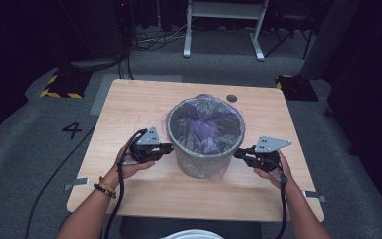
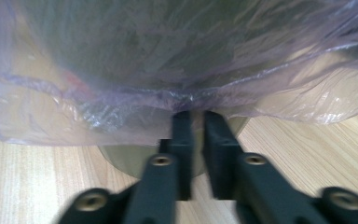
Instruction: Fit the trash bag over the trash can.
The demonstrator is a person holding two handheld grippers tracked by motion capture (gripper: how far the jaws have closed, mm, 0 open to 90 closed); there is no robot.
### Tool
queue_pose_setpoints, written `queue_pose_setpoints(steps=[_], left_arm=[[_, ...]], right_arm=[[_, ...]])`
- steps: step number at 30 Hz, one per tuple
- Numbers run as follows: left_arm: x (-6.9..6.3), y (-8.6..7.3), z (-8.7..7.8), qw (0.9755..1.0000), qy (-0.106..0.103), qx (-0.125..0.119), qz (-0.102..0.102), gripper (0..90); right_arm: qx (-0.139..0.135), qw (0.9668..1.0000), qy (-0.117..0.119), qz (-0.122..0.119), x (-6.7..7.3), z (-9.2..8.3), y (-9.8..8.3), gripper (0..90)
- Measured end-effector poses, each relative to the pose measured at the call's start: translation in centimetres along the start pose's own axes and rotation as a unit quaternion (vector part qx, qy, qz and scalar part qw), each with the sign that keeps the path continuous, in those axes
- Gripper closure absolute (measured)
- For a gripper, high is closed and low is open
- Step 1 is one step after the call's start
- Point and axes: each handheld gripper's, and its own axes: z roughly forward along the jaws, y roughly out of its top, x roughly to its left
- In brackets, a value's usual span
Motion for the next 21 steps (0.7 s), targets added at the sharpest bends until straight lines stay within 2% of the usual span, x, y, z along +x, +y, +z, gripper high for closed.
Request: queue_pose_setpoints(steps=[4, 5, 6, 9, 12, 14, 16, 17, 18, 19, 20, 21], left_arm=[[0.0, -0.3, 0.6, 1.0, 0.006, 0.007, 0.001, 90.0], [0.2, -0.5, 0.8, 0.9999, 0.003, 0.006, -0.008, 90.0], [0.3, -0.5, 0.8, 0.9999, 0.001, 0.007, -0.009, 90.0], [0.4, -0.7, 1.2, 0.9999, 0.003, 0.013, -0.008, 90.0], [0.4, -1.1, 1.9, 0.9996, 0.006, 0.027, -0.008, 90.0], [0.4, -1.2, 2.1, 0.9995, 0.002, 0.03, -0.01, 90.0], [0.4, -1.5, 2.4, 0.9992, 0.008, 0.038, -0.009, 90.0], [0.4, -1.9, 2.2, 0.9994, -0.005, 0.033, -0.01, 90.0], [0.4, -1.9, 2.2, 0.9994, -0.005, 0.033, -0.01, 90.0], [0.4, -2.2, 1.7, 0.9994, 0.009, 0.033, -0.007, 83.3], [0.4, -2.4, 1.5, 0.9992, 0.011, 0.037, -0.01, 78.0], [0.3, -2.6, 1.3, 0.9991, 0.015, 0.038, -0.011, 72.1]], right_arm=[[-0.005, 0.9999, 0.005, 0.007, -0.2, 0.0, -0.4, 90.0], [0.001, 0.9999, 0.009, 0.015, -0.3, 0.2, -0.7, 90.0], [0.005, 0.9997, 0.01, 0.02, -0.4, 0.3, -0.9, 90.0], [0.005, 0.9996, 0.005, 0.027, -0.8, 0.4, -1.3, 90.0], [0.032, 0.9987, -0.003, 0.038, -1.1, 1.0, -2.0, 90.0], [0.036, 0.9983, -0.002, 0.046, -1.3, 1.2, -2.3, 90.0], [0.041, 0.9975, -0.005, 0.057, -1.7, 1.5, -2.9, 90.0], [0.041, 0.9973, -0.006, 0.06, -1.8, 1.4, -3.0, 90.0], [0.041, 0.9973, -0.006, 0.06, -1.8, 1.4, -3.0, 90.0], [0.037, 0.997, -0.007, 0.068, -2.1, 1.1, -3.2, 90.0], [0.035, 0.9969, -0.008, 0.07, -2.2, 0.9, -3.3, 88.7], [0.035, 0.9967, -0.009, 0.073, -2.2, 0.8, -3.4, 80.9]])
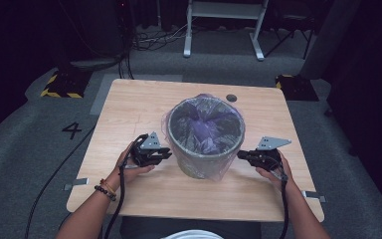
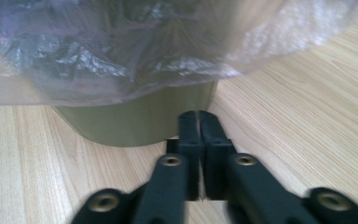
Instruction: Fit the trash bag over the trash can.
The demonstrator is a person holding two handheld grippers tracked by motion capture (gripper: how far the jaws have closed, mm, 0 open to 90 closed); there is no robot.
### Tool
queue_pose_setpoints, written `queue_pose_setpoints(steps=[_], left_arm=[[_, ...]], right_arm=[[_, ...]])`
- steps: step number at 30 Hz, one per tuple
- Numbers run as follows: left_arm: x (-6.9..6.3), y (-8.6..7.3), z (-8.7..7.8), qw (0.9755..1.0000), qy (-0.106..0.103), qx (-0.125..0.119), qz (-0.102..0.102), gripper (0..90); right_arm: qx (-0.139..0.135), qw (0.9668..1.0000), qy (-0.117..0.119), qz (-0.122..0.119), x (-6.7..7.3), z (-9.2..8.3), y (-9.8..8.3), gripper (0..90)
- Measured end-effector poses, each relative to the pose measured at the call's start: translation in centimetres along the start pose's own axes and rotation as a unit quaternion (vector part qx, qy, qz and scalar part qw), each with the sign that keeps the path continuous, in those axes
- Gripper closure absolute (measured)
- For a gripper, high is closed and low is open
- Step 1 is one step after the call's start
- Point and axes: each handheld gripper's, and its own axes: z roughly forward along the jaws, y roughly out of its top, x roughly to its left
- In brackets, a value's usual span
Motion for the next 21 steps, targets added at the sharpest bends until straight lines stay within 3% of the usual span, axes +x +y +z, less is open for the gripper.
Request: queue_pose_setpoints(steps=[1, 2, 4, 7, 8, 9, 10, 14, 17, 18, 21], left_arm=[[0.0, 0.0, 0.0, 1.0, 0.0, 0.0, 0.0, 63.0], [-0.3, -0.6, -0.3, 0.9999, 0.01, 0.012, -0.004, 60.0], [-0.5, -1.0, -0.4, 0.9998, 0.007, 0.016, -0.003, 58.6], [-1.0, -1.7, -0.8, 0.9995, 0.012, 0.027, -0.009, 39.1], [-1.2, -2.2, -1.1, 0.9993, 0.003, 0.031, -0.022, 33.4], [-1.2, -2.2, -1.1, 0.9993, 0.003, 0.031, -0.022, 29.6], [-1.3, -2.8, -1.2, 0.9989, -0.006, 0.037, -0.03, 27.6], [-1.5, -3.7, -1.5, 0.998, -0.016, 0.041, -0.045, 16.6], [-1.8, -4.6, -1.6, 0.9981, -0.008, 0.041, -0.045, 16.2], [-2.0, -5.0, -1.5, 0.9976, -0.002, 0.055, -0.042, 16.3], [-2.1, -5.4, -1.4, 0.9975, -0.002, 0.058, -0.04, 16.3]], right_arm=[[0.0, 1.0, -0.001, 0.008, -0.1, -0.1, -0.1, 75.8], [-0.001, 0.9999, -0.001, 0.01, -0.2, -0.3, -0.2, 74.3], [-0.004, 0.9999, 0.003, 0.009, -0.1, -0.5, -0.2, 71.8], [-0.009, 0.9999, -0.005, 0.01, 0.0, -1.2, 0.0, 52.0], [-0.011, 0.9999, -0.004, 0.011, 0.1, -1.4, 0.1, 46.8], [-0.011, 0.9999, -0.004, 0.011, 0.1, -1.4, 0.1, 46.8], [-0.018, 0.9998, -0.004, 0.013, 0.3, -1.9, 0.3, 38.3], [-0.024, 0.9996, -0.013, 0.011, 0.7, -2.5, 0.7, 24.6], [-0.027, 0.9994, -0.014, 0.015, 0.8, -2.8, 0.7, 22.4], [-0.032, 0.9993, -0.015, 0.015, 1.1, -3.1, 0.7, 20.3], [-0.034, 0.9991, -0.016, 0.017, 1.3, -3.4, 0.8, 20.0]])
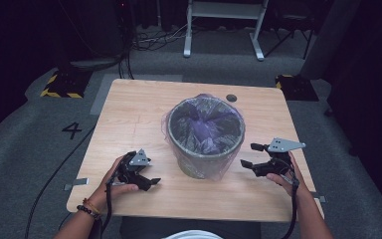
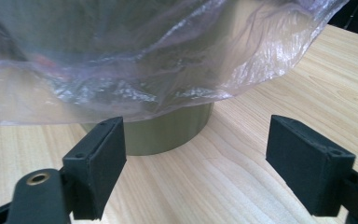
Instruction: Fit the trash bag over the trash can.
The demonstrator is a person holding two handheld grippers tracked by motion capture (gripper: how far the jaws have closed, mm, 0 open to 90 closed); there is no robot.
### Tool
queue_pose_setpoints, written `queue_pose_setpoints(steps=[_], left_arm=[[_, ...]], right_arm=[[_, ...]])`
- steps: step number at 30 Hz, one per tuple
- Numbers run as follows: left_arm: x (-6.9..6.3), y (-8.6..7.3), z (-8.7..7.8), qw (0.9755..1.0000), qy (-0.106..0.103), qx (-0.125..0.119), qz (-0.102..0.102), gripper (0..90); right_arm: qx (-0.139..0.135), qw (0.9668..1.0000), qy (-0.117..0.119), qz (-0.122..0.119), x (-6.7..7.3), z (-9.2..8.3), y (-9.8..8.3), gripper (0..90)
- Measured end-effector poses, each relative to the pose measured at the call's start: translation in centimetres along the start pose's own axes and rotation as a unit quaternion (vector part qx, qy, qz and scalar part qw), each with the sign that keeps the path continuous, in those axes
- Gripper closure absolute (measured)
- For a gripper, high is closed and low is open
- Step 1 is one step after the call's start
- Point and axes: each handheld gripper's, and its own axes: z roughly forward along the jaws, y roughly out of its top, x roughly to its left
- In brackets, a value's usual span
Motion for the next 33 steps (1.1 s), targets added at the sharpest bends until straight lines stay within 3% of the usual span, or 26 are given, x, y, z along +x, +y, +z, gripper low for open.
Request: queue_pose_setpoints(steps=[11, 33], left_arm=[[0.0, -0.9, 0.1, 0.9999, 0.0, -0.013, -0.008, 15.2], [0.1, -0.8, 0.2, 0.9999, -0.001, -0.014, -0.007, 14.9]], right_arm=[[-0.048, 0.9986, -0.017, -0.015, 1.7, -1.8, 1.8, 19.2], [-0.081, 0.9949, -0.028, -0.053, 2.8, -3.1, 5.5, 20.2]])
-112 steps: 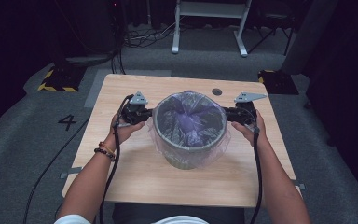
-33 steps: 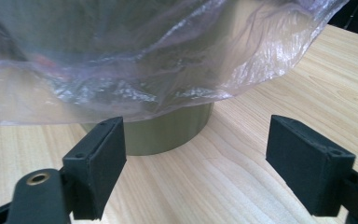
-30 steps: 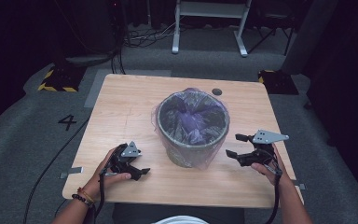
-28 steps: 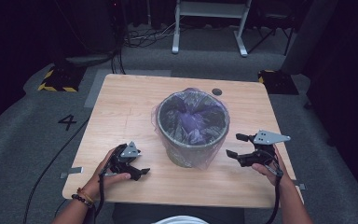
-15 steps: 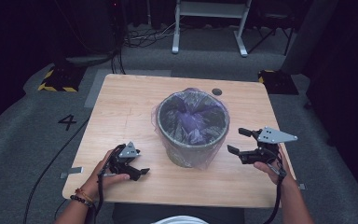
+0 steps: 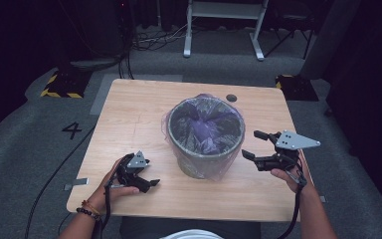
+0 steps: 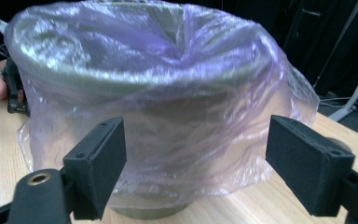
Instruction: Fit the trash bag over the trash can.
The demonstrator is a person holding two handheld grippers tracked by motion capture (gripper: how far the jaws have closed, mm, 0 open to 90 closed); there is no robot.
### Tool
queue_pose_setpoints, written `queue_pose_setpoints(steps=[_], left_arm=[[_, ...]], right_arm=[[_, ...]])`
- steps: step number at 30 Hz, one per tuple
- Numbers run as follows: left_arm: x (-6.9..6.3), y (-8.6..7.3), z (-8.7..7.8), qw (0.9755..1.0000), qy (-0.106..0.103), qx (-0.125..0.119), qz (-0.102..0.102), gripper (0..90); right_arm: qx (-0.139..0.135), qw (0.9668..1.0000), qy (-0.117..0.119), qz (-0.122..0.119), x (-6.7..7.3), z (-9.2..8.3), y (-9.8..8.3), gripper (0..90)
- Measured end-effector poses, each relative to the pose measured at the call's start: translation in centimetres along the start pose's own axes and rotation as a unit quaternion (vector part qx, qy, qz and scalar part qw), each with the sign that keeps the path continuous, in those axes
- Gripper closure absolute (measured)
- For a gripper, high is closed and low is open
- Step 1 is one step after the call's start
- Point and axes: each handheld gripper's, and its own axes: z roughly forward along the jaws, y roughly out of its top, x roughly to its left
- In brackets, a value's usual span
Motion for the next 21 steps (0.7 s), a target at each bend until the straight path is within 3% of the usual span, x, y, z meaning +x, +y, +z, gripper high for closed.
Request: queue_pose_setpoints(steps=[14, 21], left_arm=[[0.0, 0.0, 0.0, 1.0, -0.001, 0.0, 0.0, 14.8], [0.0, 0.0, 0.0, 1.0, -0.001, 0.0, 0.0, 14.8]], right_arm=[[-0.017, 0.9996, 0.005, -0.021, 0.4, 0.2, 2.6, 20.2], [-0.018, 0.9994, 0.011, -0.026, 0.5, 1.2, 3.8, 20.1]])
